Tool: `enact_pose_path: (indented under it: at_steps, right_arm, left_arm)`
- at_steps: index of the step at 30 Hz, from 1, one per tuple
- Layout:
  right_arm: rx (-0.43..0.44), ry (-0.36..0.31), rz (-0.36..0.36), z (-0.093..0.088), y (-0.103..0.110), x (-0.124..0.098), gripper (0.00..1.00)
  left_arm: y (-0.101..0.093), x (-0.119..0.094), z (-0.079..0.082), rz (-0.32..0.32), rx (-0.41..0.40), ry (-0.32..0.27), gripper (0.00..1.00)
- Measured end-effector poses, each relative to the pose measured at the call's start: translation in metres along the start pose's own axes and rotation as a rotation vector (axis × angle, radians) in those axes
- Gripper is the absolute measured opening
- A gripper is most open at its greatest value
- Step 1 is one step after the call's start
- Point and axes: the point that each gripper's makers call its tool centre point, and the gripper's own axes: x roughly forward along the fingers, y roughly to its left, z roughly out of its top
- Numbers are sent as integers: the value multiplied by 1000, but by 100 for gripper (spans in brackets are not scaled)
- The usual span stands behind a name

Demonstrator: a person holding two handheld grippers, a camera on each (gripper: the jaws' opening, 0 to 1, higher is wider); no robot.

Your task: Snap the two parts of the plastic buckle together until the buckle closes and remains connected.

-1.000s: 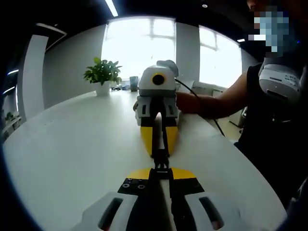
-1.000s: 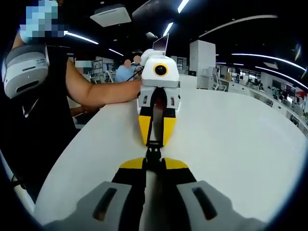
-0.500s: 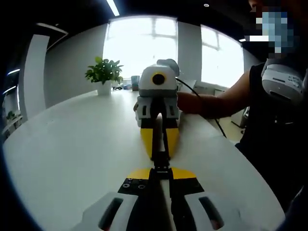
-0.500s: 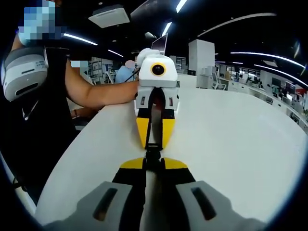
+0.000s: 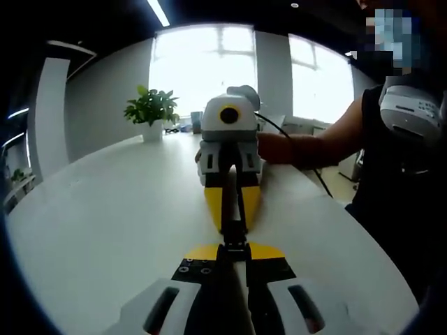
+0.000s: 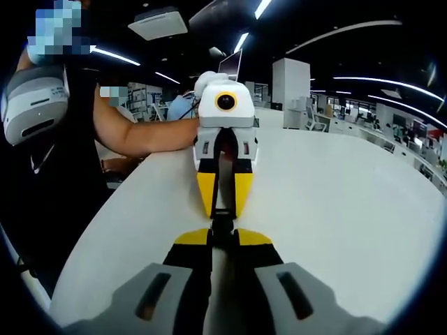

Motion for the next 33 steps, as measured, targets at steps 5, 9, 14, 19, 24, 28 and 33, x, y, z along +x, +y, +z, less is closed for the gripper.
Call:
enact_pose_path:
  at_steps: [5, 9, 14, 19, 24, 28, 33]
  right_arm:
    - [-3, 0, 0, 0, 0, 0, 9]
    - [-2, 0, -1, 0, -1, 0, 9]
    - [-2, 2, -3, 1, -2, 1, 9]
    - [-1, 6, -14, 2, -2, 3, 8]
    - [-12, 14, -21, 1, -1, 6, 8]
    - [-11, 10, -19, 1, -1, 7, 9]
    - [-12, 9, -18, 1, 0, 7, 9]
  left_arm:
    - [0, 0, 0, -1, 6, -3, 9]
    - [0, 0, 0, 0, 4, -2, 9]
    - [0, 0, 0, -1, 2, -2, 8]
    - [-1, 4, 2, 20, 7, 11, 8]
    - [-4, 6, 8, 32, 40, 30, 8]
    - [0, 3, 3, 35, 31, 28, 8]
    - [0, 4, 2, 31, 27, 26, 9]
